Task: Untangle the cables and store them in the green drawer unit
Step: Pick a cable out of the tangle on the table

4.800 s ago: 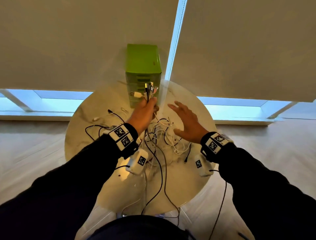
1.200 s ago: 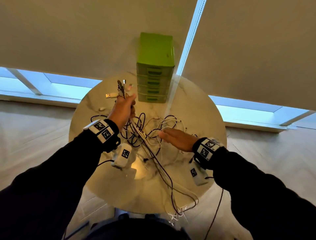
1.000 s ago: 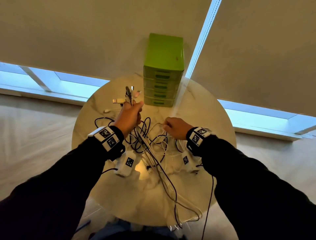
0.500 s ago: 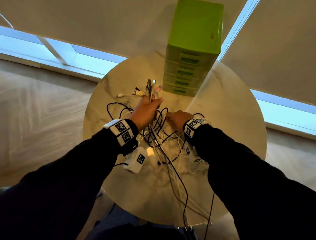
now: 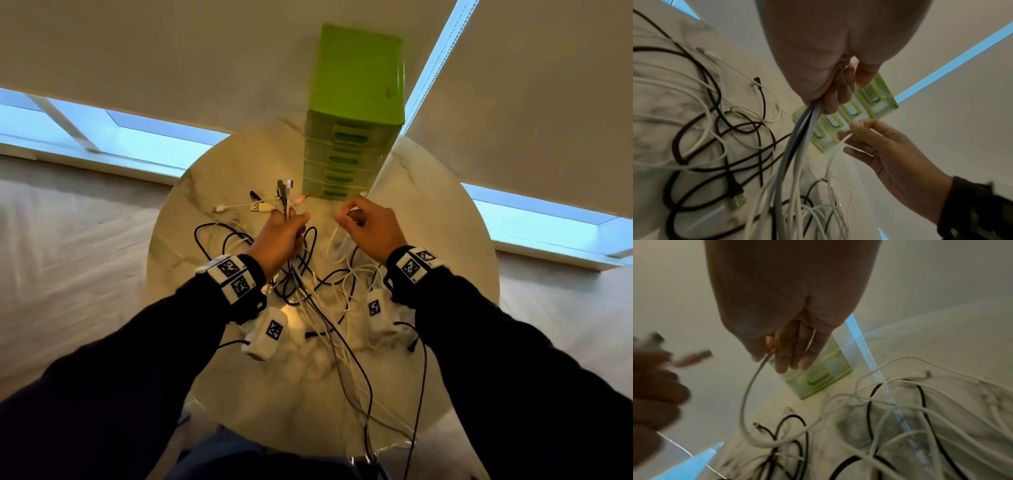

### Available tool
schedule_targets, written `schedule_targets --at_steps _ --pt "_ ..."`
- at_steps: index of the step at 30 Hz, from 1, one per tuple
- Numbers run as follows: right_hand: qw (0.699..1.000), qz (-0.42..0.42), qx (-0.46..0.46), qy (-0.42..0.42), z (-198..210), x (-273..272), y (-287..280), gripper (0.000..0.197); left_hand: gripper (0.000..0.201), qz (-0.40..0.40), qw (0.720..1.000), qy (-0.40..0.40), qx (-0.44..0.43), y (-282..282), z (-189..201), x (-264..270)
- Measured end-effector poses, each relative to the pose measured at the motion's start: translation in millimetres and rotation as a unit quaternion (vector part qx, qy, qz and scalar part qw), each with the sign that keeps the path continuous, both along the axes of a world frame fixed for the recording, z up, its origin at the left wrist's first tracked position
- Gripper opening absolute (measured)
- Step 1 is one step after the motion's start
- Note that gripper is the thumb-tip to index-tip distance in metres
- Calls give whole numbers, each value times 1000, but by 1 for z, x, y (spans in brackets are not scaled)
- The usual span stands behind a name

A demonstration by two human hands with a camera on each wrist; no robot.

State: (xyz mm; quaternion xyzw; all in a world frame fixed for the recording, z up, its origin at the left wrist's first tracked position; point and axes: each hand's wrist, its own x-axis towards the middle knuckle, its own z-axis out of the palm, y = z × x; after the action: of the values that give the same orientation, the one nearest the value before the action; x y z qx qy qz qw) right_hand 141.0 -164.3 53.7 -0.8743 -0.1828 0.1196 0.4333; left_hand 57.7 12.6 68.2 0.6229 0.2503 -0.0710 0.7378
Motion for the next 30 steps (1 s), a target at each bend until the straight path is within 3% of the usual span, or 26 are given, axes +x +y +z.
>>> schedule_targets --at_steps 3,5,7,9,10,14,17,22,24,30 --pt "995 -29 89 28 25 -32 -4 10 20 -12 998 -6 -58 -9 -4 -2" --pt "989 -32 136 40 41 -55 -4 22 24 4 995 -1 -99 -16 -2 -5" --pt "990 -22 135 21 52 -77 -4 27 20 25 989 -14 -148 -26 4 -11" --pt "993 -17 113 -3 56 -93 -3 18 10 32 980 -51 -189 -35 10 -18" --pt "995 -18 101 -14 55 -98 -3 13 14 24 977 -71 -200 -38 13 -21" --pt "994 -17 75 -78 57 -113 -1 5 34 -57 980 -133 -138 -48 19 -31" --pt "993 -17 58 -99 57 -120 -3 9 38 -101 983 -132 -84 -55 26 -37" --pt "991 -2 26 -133 56 -122 -6 8 47 -94 988 -122 -34 -56 25 -41" --pt "991 -5 18 -136 55 -123 -5 5 40 -90 989 -116 -17 -55 22 -43" --pt "998 2 1 -69 45 -135 -18 22 31 -27 991 -124 -47 -48 33 -35"
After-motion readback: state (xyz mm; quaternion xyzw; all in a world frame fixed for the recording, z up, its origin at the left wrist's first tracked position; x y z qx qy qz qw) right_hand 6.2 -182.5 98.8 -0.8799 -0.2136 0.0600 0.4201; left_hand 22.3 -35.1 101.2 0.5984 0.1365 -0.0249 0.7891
